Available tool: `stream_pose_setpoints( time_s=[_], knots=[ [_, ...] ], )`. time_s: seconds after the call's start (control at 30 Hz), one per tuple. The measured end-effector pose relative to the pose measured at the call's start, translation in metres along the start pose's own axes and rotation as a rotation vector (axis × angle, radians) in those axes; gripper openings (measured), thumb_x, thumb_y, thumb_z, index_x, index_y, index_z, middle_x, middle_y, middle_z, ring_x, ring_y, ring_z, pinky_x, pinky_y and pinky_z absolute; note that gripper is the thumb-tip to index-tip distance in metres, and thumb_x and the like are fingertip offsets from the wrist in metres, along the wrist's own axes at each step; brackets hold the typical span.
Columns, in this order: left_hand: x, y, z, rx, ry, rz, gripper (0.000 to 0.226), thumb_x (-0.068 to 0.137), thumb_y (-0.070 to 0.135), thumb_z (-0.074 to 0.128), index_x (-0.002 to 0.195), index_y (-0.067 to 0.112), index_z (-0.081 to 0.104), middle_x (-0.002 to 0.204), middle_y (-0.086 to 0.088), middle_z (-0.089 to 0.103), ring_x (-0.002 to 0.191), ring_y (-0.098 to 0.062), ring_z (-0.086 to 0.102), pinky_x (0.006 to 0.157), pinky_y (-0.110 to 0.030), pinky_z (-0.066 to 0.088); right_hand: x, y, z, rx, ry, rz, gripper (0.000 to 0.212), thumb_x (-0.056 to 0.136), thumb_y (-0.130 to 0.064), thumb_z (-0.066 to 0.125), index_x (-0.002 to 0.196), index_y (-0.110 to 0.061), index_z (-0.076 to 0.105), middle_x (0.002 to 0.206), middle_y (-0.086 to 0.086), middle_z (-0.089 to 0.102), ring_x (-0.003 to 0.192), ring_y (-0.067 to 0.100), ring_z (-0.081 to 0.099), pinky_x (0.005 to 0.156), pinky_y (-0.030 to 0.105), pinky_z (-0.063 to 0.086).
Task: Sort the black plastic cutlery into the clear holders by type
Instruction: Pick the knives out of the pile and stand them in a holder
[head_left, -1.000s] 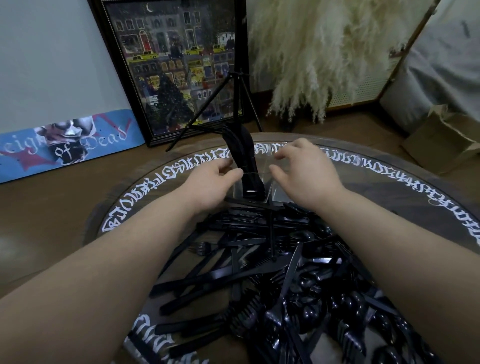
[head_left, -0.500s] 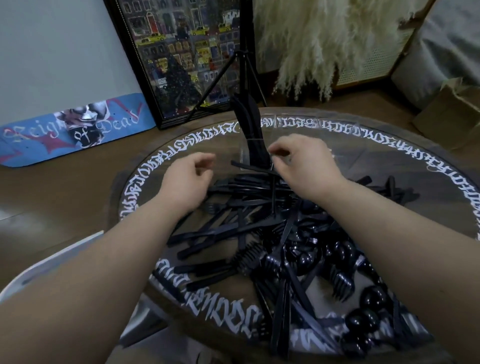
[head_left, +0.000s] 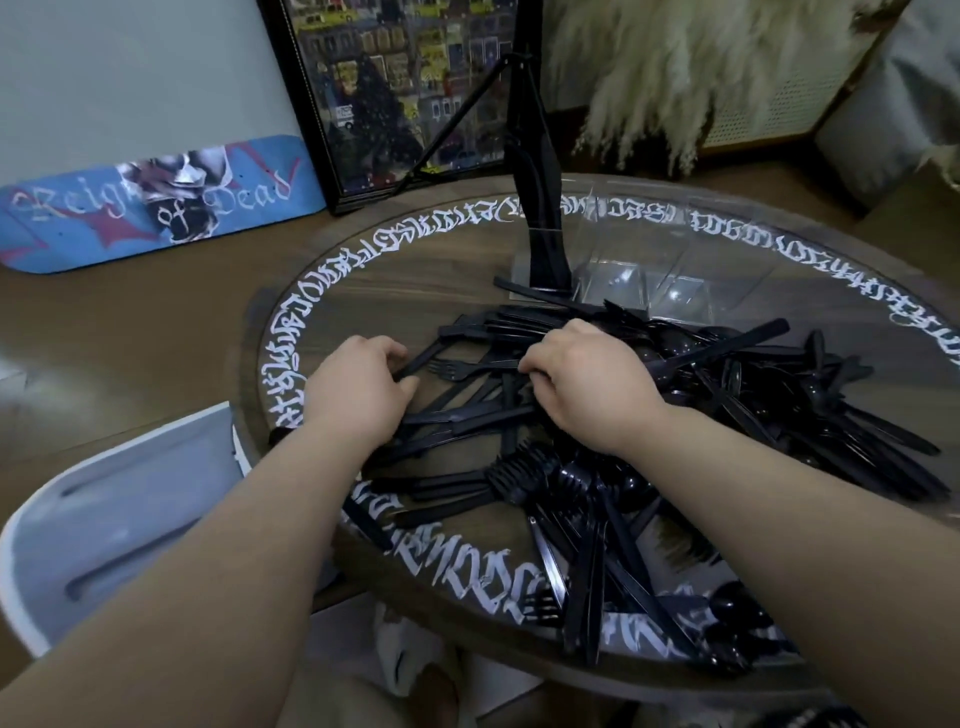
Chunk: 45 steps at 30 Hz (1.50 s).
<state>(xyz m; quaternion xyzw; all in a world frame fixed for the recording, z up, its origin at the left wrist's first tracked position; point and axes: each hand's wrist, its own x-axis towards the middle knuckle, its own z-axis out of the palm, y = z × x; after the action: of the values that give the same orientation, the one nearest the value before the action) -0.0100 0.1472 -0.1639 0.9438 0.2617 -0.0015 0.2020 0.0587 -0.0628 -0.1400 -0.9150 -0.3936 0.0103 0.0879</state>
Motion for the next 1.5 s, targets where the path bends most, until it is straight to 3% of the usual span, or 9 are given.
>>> stream_pose_setpoints(
  time_s=[0.1, 0.2, 0.4, 0.7, 0.93, 1.13, 1.27, 1.33, 1.5],
  knots=[
    [0.001, 0.002, 0.001, -0.016, -0.033, -0.005, 0.020, 0.087, 0.031, 0.065, 0.105, 0.025, 0.063, 0.101, 0.005, 0.066, 0.102, -0.022, 0.058, 0.084, -0.032, 0.047, -0.003, -0.006, 0.010, -0.085, -0.076, 0.008, 0.029, 0.098, -0.033, 0.042, 0.099, -0.019, 0.068, 0.092, -0.002, 0.061, 0.094, 0.021, 0.044, 0.072, 0.026, 0.034],
    [-0.002, 0.002, 0.000, -0.015, -0.051, 0.003, 0.016, 0.084, 0.034, 0.066, 0.098, 0.026, 0.061, 0.096, 0.006, 0.064, 0.100, -0.022, 0.059, 0.083, -0.032, 0.047, 0.005, -0.015, 0.013, -0.128, -0.155, 0.088, 0.036, 0.100, -0.039, 0.037, 0.098, -0.020, 0.067, 0.094, -0.001, 0.060, 0.095, 0.022, 0.045, 0.078, 0.032, 0.043],
    [-0.008, 0.005, -0.004, 0.002, -0.047, 0.051, 0.052, 0.074, 0.058, 0.070, 0.112, 0.023, 0.060, 0.111, 0.001, 0.056, 0.103, -0.022, 0.057, 0.084, -0.032, 0.046, 0.013, -0.031, 0.013, -0.034, -0.269, 0.140, 0.038, 0.099, -0.032, 0.034, 0.135, -0.032, 0.046, 0.125, 0.001, 0.055, 0.115, 0.028, 0.040, 0.091, 0.042, 0.037],
    [-0.010, 0.013, 0.000, 0.143, -0.054, 0.028, 0.081, 0.065, 0.076, 0.063, 0.128, 0.026, 0.049, 0.126, -0.001, 0.049, 0.121, -0.026, 0.043, 0.096, -0.044, 0.043, 0.016, -0.034, 0.013, -0.148, -0.229, -0.002, 0.049, 0.095, -0.022, 0.035, 0.141, -0.034, 0.035, 0.145, -0.013, 0.038, 0.118, 0.025, 0.029, 0.088, 0.040, 0.025],
    [0.001, -0.005, -0.008, 0.067, -0.023, -0.018, 0.049, 0.083, 0.041, 0.063, 0.129, 0.026, 0.054, 0.124, -0.004, 0.051, 0.117, -0.028, 0.047, 0.095, -0.045, 0.044, 0.019, -0.034, 0.015, -0.202, -0.133, 0.059, 0.036, 0.091, -0.014, 0.039, 0.120, -0.028, 0.055, 0.123, -0.013, 0.055, 0.116, 0.024, 0.029, 0.086, 0.040, 0.018],
    [0.008, -0.010, -0.005, 0.026, 0.002, -0.031, 0.037, 0.088, 0.037, 0.061, 0.121, 0.022, 0.058, 0.117, -0.006, 0.056, 0.109, -0.029, 0.053, 0.088, -0.041, 0.047, 0.027, -0.051, 0.024, -0.139, -0.018, 0.037, 0.025, 0.093, -0.016, 0.041, 0.107, -0.022, 0.061, 0.109, -0.009, 0.061, 0.112, 0.021, 0.037, 0.086, 0.036, 0.022],
    [0.010, -0.006, -0.002, 0.024, 0.049, 0.006, 0.026, 0.093, 0.030, 0.055, 0.115, 0.019, 0.059, 0.112, -0.008, 0.052, 0.100, -0.030, 0.054, 0.076, -0.036, 0.042, 0.035, -0.048, 0.022, 0.000, -0.036, 0.078, 0.031, 0.097, -0.017, 0.037, 0.117, -0.018, 0.061, 0.113, -0.001, 0.061, 0.109, 0.021, 0.042, 0.091, 0.028, 0.033],
    [0.013, -0.004, -0.003, 0.020, 0.057, 0.022, 0.022, 0.093, 0.029, 0.054, 0.112, 0.018, 0.058, 0.108, -0.008, 0.053, 0.095, -0.029, 0.054, 0.071, -0.034, 0.039, 0.037, -0.045, 0.017, 0.053, -0.036, 0.099, 0.033, 0.098, -0.016, 0.037, 0.122, -0.017, 0.061, 0.116, 0.002, 0.061, 0.108, 0.022, 0.047, 0.090, 0.023, 0.031],
    [0.020, 0.000, -0.013, -0.154, 0.110, 0.004, 0.012, 0.092, 0.026, 0.057, 0.100, 0.018, 0.061, 0.087, -0.001, 0.060, 0.090, -0.027, 0.056, 0.069, -0.030, 0.037, 0.038, -0.038, 0.006, 0.229, 0.039, 0.228, 0.032, 0.098, -0.016, 0.040, 0.122, -0.015, 0.062, 0.119, 0.003, 0.062, 0.114, 0.022, 0.051, 0.094, 0.027, 0.036]
  ],
)
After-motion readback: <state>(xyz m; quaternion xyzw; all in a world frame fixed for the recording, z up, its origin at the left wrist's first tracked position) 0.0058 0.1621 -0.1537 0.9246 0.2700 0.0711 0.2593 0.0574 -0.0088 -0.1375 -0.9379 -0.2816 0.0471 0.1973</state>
